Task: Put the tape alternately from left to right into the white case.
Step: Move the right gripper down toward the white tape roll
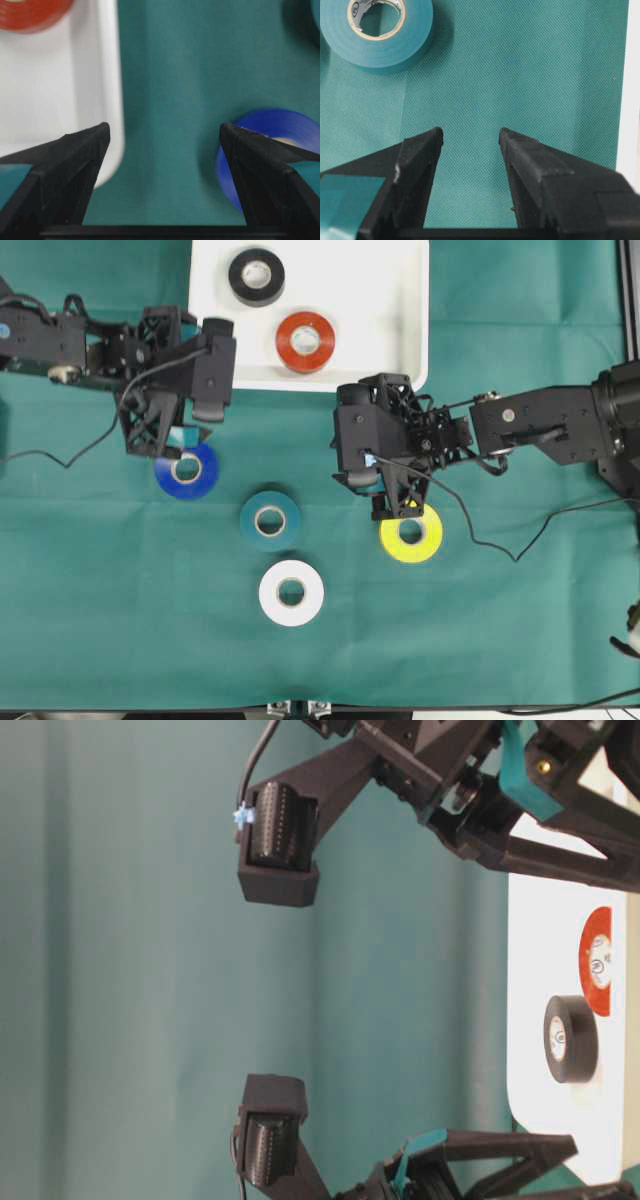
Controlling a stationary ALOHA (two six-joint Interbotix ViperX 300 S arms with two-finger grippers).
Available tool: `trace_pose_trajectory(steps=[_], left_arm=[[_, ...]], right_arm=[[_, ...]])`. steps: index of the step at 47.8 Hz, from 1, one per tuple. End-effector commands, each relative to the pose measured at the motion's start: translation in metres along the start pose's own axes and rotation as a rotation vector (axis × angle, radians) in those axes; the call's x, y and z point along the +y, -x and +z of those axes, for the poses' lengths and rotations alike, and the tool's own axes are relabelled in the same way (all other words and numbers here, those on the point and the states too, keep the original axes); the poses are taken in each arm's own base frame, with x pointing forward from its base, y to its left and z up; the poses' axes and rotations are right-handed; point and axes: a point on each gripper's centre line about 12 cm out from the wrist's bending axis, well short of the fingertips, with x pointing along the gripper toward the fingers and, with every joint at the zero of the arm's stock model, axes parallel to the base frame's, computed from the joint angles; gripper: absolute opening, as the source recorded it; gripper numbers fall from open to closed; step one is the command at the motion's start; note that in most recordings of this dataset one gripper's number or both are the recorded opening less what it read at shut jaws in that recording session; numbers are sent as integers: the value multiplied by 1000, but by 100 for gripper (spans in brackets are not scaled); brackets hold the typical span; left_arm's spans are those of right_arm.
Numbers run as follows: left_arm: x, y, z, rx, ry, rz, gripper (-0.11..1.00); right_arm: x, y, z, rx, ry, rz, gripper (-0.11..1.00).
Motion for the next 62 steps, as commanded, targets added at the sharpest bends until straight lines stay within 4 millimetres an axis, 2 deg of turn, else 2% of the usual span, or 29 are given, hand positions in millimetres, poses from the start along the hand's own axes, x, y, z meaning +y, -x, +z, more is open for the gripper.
trace_pose_trajectory(steps=[1,18,27,42,51,62], left_arm=[[-3,7,6,-27,-2,-1,68],[-4,6,4,-22,-2,-3,68],[-4,6,3,-24,-2,-3,68],[-4,5,3,-21,-3,-4,68],[-5,4,3,-20,-1,-6,68],[-5,2,2,-33,-4,-2,68]], right_arm=[[2,10,13,-50,-5,10,59],[4,11,15,-55,-3,14,59],[13,12,17,-56,-28,29,59],[46,15,23,-62,-87,91,59],[65,19,24,-54,-201,126,60],[82,11,24,7,-303,122,61]])
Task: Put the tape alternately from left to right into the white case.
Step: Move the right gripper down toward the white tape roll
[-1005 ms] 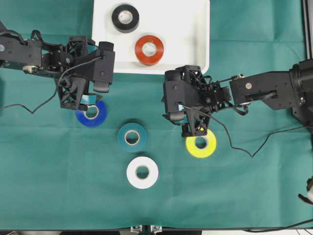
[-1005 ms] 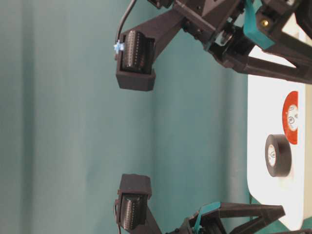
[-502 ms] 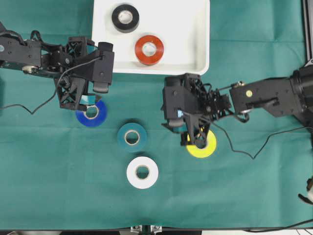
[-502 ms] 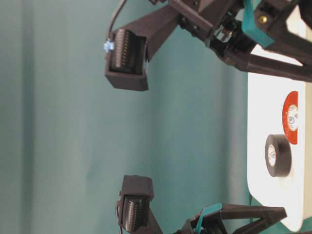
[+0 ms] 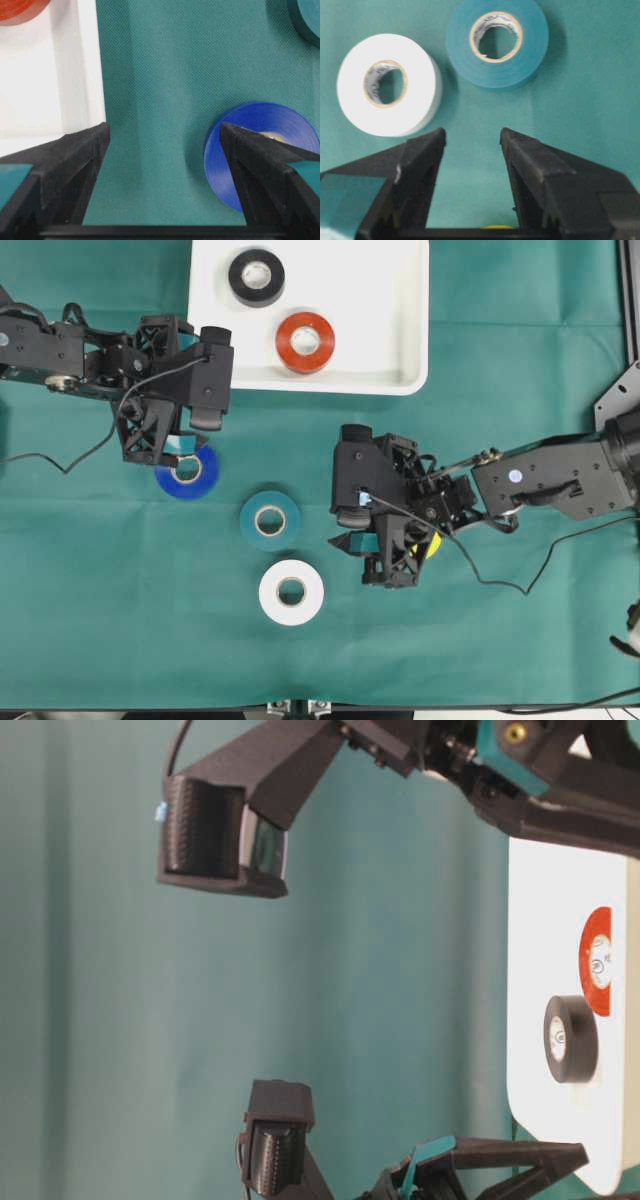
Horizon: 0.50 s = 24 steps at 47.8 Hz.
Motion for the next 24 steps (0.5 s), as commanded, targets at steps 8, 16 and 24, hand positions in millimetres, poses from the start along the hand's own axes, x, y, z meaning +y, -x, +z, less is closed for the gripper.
trace_pose_trajectory(steps=[8,16,24], left_arm=[[-1,2,3,-38,-2,5,68],[-2,1,0,-32,-2,4,68],[-2,1,-1,-37,-4,5,68]], right_arm=[[30,-9,15,16,-28,3,63],[40,-21,22,47,-63,-29,77],[44,-31,24,86,-120,-79,90]])
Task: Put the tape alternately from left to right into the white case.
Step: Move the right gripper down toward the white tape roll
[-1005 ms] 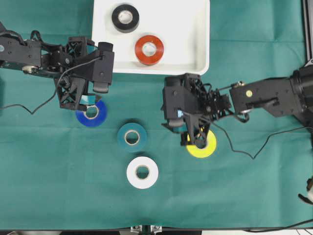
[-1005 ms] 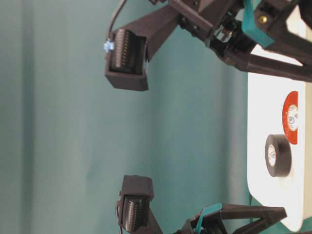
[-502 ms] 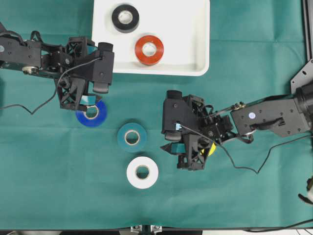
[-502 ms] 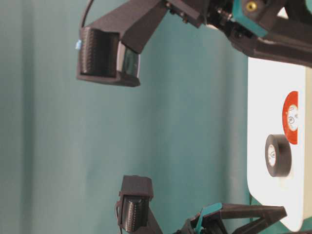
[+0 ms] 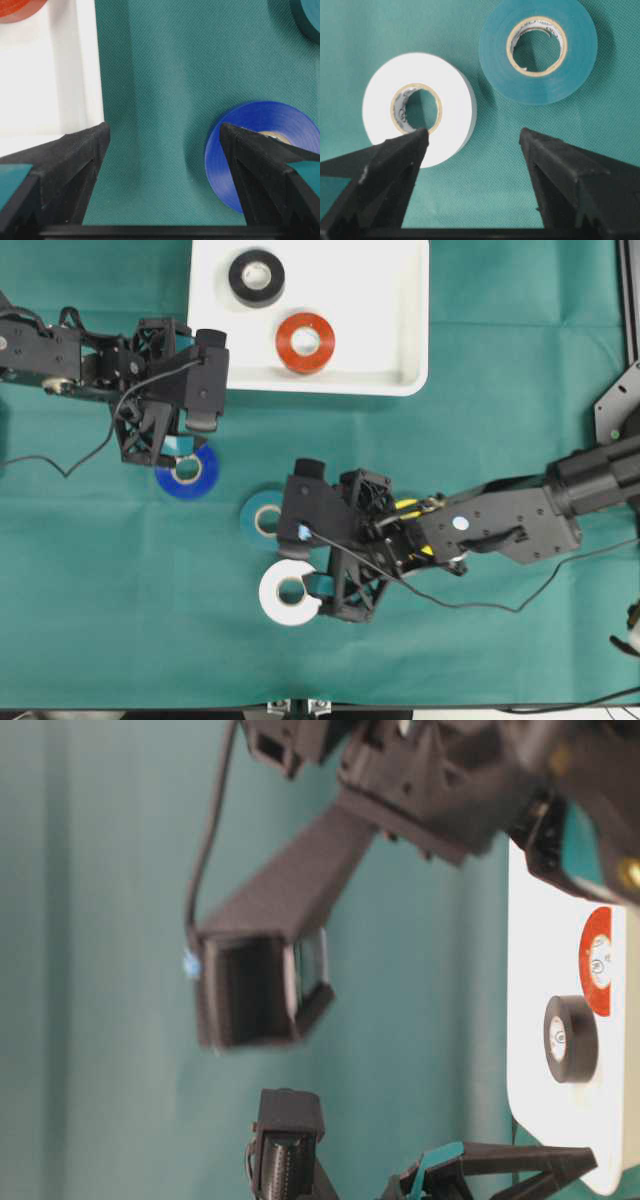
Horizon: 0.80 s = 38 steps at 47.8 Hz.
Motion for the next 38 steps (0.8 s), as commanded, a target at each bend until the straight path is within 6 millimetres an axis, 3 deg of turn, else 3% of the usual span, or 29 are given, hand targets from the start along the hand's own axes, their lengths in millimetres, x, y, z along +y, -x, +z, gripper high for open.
trace_pose_trajectory(steps=[1,19,38], left_arm=[[0,4,6,-31,-3,4,68],[0,5,8,-61,-9,10,68],[1,5,10,-80,-12,15,68]], right_arm=[[12,6,11,-17,-22,13,90],[27,-7,16,-7,-186,6,89],[31,-23,8,22,-200,-19,89]])
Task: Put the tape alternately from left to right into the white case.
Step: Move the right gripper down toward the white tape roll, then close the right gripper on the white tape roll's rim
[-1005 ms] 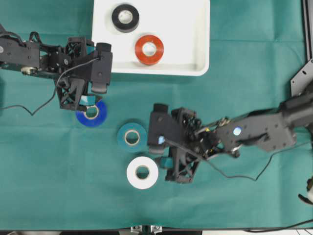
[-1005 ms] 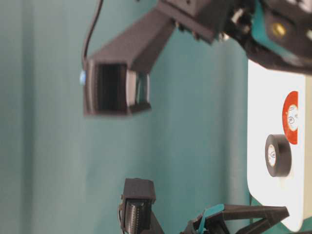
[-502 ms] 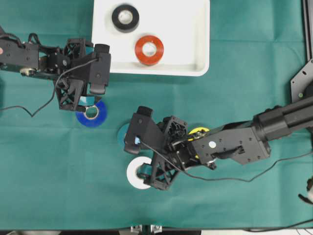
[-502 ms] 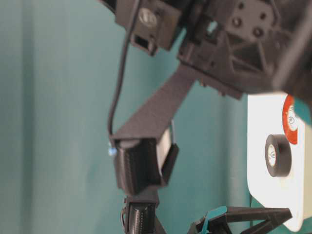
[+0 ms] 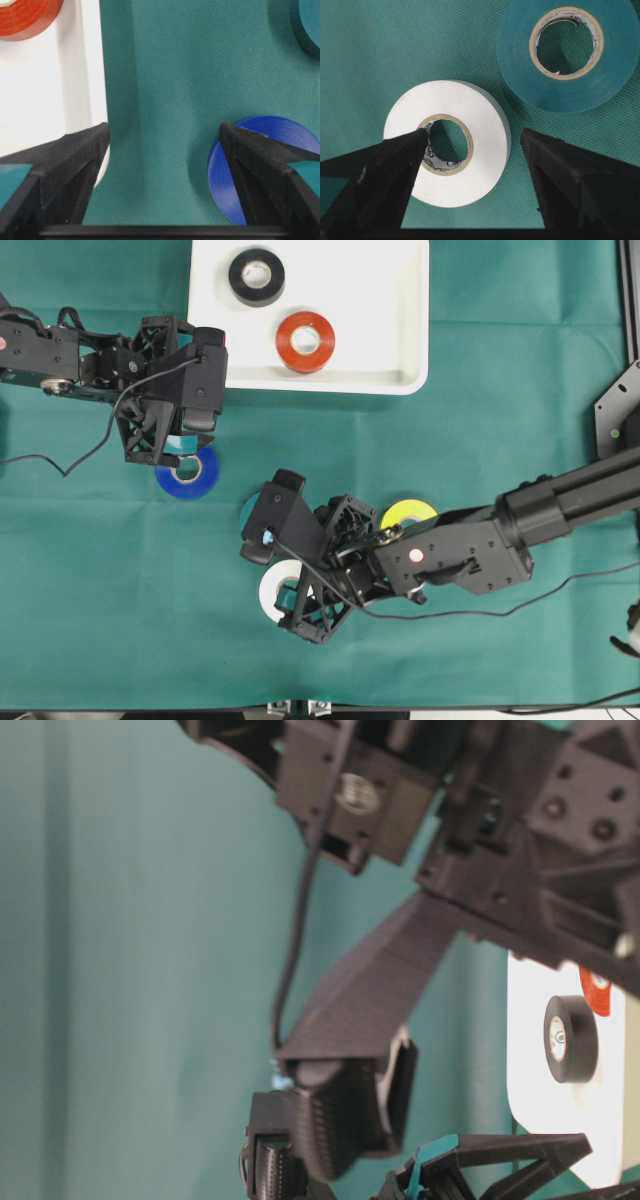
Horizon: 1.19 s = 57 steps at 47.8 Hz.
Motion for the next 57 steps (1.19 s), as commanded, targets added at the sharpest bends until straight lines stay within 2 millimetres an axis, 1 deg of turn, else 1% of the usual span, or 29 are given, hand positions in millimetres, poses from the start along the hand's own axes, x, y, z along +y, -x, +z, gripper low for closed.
trace_pose_trajectory(steps=[1,13,21,32,43,47,49,50,55,56,57], left_arm=[[0,6,7,-34,0,4,68],[0,5,7,-30,2,4,68],[0,4,7,-29,3,3,68],[0,4,6,-28,3,3,68],[0,4,5,-24,3,3,68],[0,4,5,-24,3,3,68],[0,4,5,-24,3,3,68],[0,4,5,-24,3,3,68],[0,4,5,-24,3,3,68],[0,4,5,-24,3,3,68],[0,4,5,-26,3,3,68]], right_arm=[[10,9,5,-17,1,28,89],[-2,0,-2,23,3,-54,89],[-2,-3,-3,26,6,-56,89],[-3,-11,-5,27,6,-50,89],[-3,-11,-5,27,5,-52,86],[-3,-9,-5,26,7,-51,80],[-2,-7,-4,24,8,-47,71],[-2,-7,-4,23,9,-45,64],[-1,-2,-2,17,11,-38,34],[0,-1,-2,17,11,-37,31],[0,-1,-2,17,13,-37,29]])
